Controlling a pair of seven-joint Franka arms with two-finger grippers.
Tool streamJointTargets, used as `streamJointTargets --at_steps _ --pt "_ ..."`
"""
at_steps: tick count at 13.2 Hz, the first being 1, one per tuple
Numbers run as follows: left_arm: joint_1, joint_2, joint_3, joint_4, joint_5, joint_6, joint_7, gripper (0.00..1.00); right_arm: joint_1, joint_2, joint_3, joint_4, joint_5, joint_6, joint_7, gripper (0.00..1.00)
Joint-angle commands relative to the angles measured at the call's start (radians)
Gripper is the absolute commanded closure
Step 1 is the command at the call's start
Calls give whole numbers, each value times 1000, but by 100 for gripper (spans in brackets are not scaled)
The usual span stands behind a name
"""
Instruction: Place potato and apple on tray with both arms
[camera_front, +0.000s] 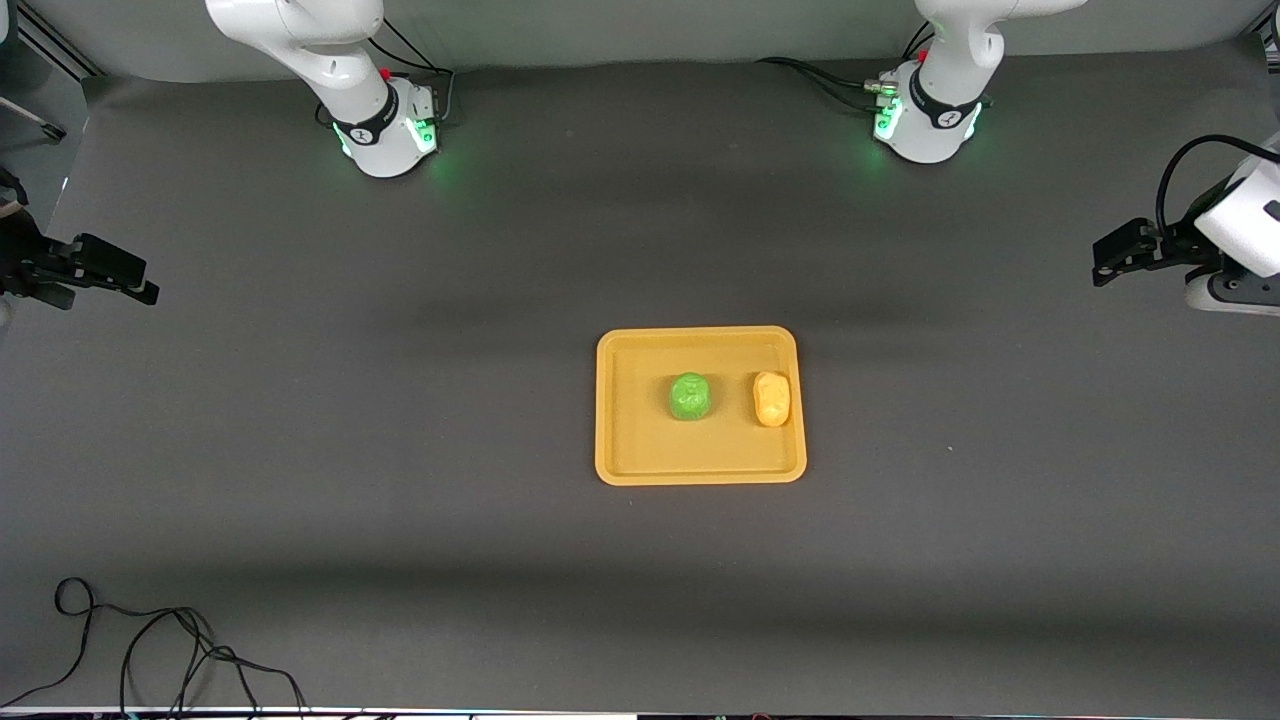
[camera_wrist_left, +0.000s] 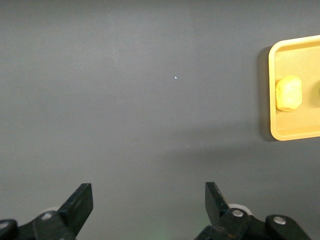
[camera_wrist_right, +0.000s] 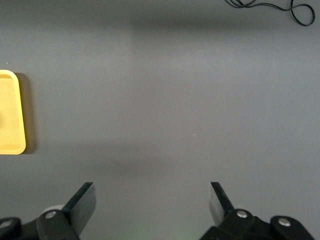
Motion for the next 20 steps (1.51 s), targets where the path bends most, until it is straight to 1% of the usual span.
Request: streamJointTargets --at_steps 1,7,11,18,20 --pt "13 14 5 22 -9 -20 24 0 8 -3 -11 1 22 11 -6 0" --pt "17 26 5 28 -31 -6 22 0 8 -4 -9 1 -9 11 -16 0" --pt "15 43 5 60 -32 -8 20 0 8 -4 -8 1 -10 13 -21 0" --pt "12 60 5 62 -45 -25 0 0 8 -1 -8 1 -10 13 -18 0" --pt "7 57 0 71 -45 -29 -35 0 8 0 -8 1 -10 13 -18 0"
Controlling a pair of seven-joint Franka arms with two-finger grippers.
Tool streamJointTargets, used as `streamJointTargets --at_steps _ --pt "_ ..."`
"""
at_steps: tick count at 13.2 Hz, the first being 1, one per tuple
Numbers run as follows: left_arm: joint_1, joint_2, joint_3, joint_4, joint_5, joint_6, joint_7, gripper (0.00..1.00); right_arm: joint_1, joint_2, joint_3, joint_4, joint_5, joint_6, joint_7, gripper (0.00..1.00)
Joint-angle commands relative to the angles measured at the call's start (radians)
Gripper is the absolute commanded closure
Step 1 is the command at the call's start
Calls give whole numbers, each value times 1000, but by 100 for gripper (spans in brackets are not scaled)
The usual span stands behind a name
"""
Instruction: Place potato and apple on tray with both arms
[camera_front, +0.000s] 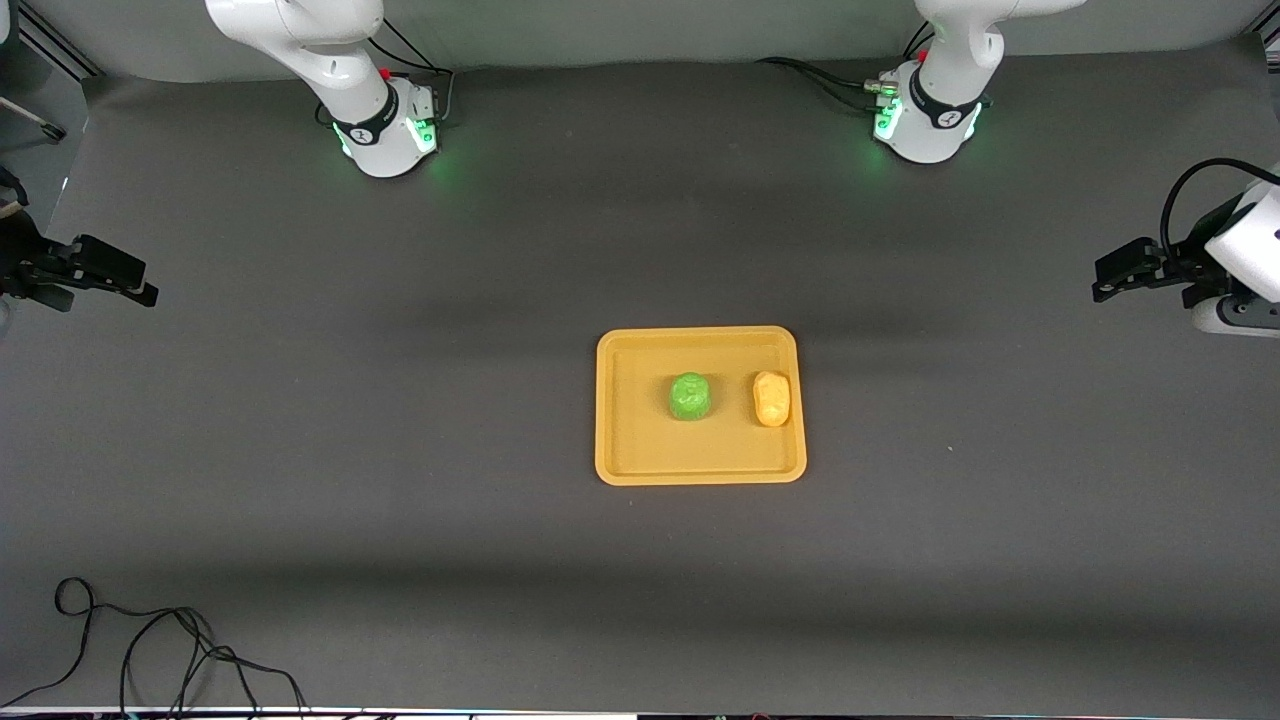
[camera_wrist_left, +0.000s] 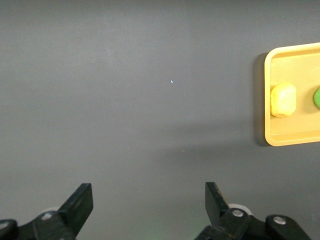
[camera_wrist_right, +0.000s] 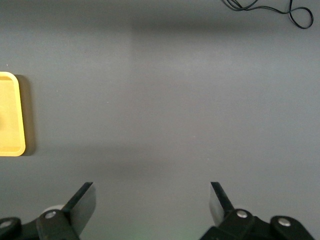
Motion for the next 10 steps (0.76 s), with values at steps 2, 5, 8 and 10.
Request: streamJointTargets --at_steps 2,5,8,10 --pt "-6 0 -5 36 -9 -49 -22 0 8 0 -8 2 -8 6 -18 0" --pt "-6 3 -5 49 -8 -62 -10 0 8 0 -8 2 -8 7 -18 0" --pt "-5 7 -5 55 -6 -71 -9 0 8 0 -8 2 -8 7 -18 0" --pt "-10 7 -5 57 3 -66 -9 0 8 0 -8 2 -8 7 -18 0"
